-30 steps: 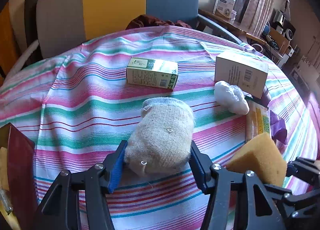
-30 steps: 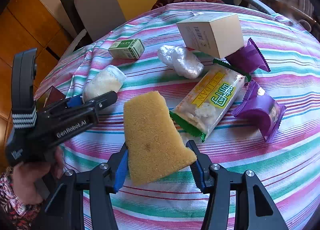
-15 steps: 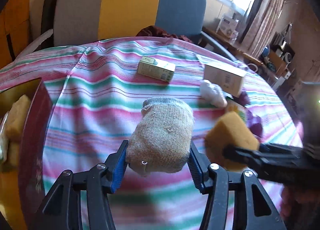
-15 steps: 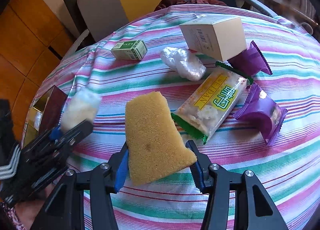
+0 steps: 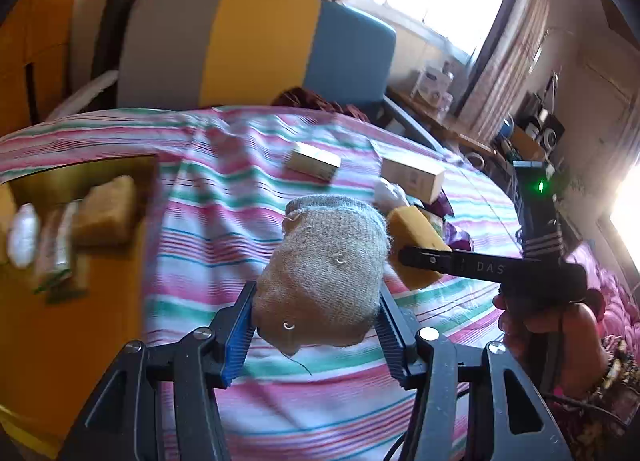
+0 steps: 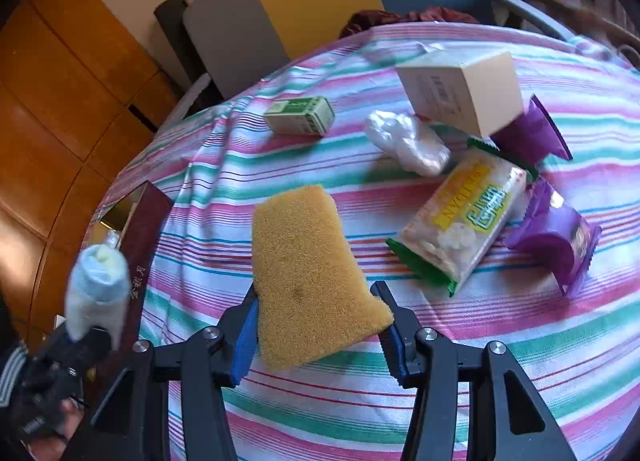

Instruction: Organize objects

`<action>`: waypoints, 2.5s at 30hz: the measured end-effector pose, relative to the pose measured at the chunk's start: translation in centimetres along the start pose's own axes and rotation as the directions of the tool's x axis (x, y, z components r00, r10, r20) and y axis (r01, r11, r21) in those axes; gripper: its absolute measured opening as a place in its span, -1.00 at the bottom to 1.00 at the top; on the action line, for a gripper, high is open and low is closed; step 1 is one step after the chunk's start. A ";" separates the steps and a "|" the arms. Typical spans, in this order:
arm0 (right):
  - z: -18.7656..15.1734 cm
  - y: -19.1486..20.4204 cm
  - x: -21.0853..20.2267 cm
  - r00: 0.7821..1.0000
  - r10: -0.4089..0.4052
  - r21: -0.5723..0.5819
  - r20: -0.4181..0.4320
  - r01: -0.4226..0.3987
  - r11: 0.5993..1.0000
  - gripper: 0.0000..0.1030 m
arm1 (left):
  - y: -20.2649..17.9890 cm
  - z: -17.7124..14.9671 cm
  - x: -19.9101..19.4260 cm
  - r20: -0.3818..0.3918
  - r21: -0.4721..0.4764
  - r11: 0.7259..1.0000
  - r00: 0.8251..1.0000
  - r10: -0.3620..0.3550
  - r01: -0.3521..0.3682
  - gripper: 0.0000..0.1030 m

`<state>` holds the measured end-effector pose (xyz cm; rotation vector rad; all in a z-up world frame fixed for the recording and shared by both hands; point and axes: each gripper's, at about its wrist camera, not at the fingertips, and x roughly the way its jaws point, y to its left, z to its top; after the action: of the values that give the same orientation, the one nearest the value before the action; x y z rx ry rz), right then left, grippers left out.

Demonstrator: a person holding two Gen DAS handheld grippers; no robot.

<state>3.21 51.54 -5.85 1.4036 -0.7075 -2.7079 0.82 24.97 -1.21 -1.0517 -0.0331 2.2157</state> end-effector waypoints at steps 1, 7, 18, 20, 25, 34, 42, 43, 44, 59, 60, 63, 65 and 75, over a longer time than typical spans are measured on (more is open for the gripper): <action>-0.1 0.2 0.0 1.000 -0.001 -0.008 0.002 0.001 1.000 0.03 | 0.8 0.0 -0.8 0.012 -0.012 1.000 1.000 0.007 -0.007 0.09; -0.5 0.8 0.6 1.000 -0.027 -0.040 -0.014 0.026 0.999 0.03 | 4.9 -0.7 -3.6 0.039 -0.072 0.995 0.997 0.066 -0.063 0.09; -0.5 2.1 -0.2 0.998 -0.035 -0.110 0.056 0.041 0.993 0.03 | 14.4 -0.9 -6.1 0.022 -0.202 0.947 0.965 0.261 -0.252 0.09; -0.5 2.4 -0.5 0.997 -0.024 -0.121 0.074 0.033 0.992 0.03 | 16.9 -1.2 -6.6 -0.003 -0.236 0.926 0.953 0.305 -0.297 0.09; -0.7 3.4 -0.6 0.996 0.010 -0.152 0.083 0.003 0.988 0.03 | 21.6 -1.5 -5.3 -0.136 -0.223 0.885 0.912 0.387 -0.409 0.09; -1.1 4.7 -0.8 0.993 0.044 -0.223 0.106 -0.019 0.975 0.03 | 26.2 -1.9 -3.7 -0.233 -0.240 0.817 0.848 0.476 -0.524 0.10; -1.3 4.8 -0.7 0.992 0.056 -0.242 0.114 -0.027 0.970 0.03 | 25.8 -1.5 -5.0 -0.216 -0.267 0.801 0.843 0.493 -0.536 0.12; -1.3 4.9 -0.8 0.991 0.058 -0.247 0.117 -0.027 0.969 0.03 | 25.5 -1.5 -5.7 -0.189 -0.272 0.801 0.846 0.498 -0.533 0.12; -1.4 5.0 -0.8 0.991 0.056 -0.255 0.123 -0.023 0.967 0.04 | 25.4 -1.2 -5.9 -0.172 -0.273 0.803 0.848 0.501 -0.530 0.12; -2.0 15.2 -0.4 0.989 0.150 -0.344 0.012 -0.136 0.929 0.05 | 24.2 -3.6 -11.4 0.022 -0.421 0.836 0.917 0.399 -0.353 0.12; -2.2 16.6 0.0 0.987 0.160 -0.361 -0.001 -0.150 0.920 0.05 | 24.0 -3.9 -11.7 0.031 -0.421 0.840 0.920 0.390 -0.342 0.12; -2.8 20.1 1.1 0.983 0.179 -0.398 -0.039 -0.180 0.899 0.05 | 23.0 -4.6 -12.2 0.058 -0.383 0.863 0.923 0.380 -0.331 0.12; -3.4 22.5 2.0 0.980 0.189 -0.413 -0.069 -0.200 0.888 0.05 | 22.4 -5.0 -12.6 0.076 -0.350 0.872 0.917 0.391 -0.343 0.12; -5.3 32.7 8.5 0.968 0.119 -0.435 -0.221 -0.207 0.876 0.05 | 22.8 -6.5 -15.3 0.119 -0.390 0.851 0.897 0.425 -0.351 0.12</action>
<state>-4.12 18.33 -2.14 1.3749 -0.1474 -2.3533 -0.71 -3.26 -1.91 -1.0929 -0.3585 2.7602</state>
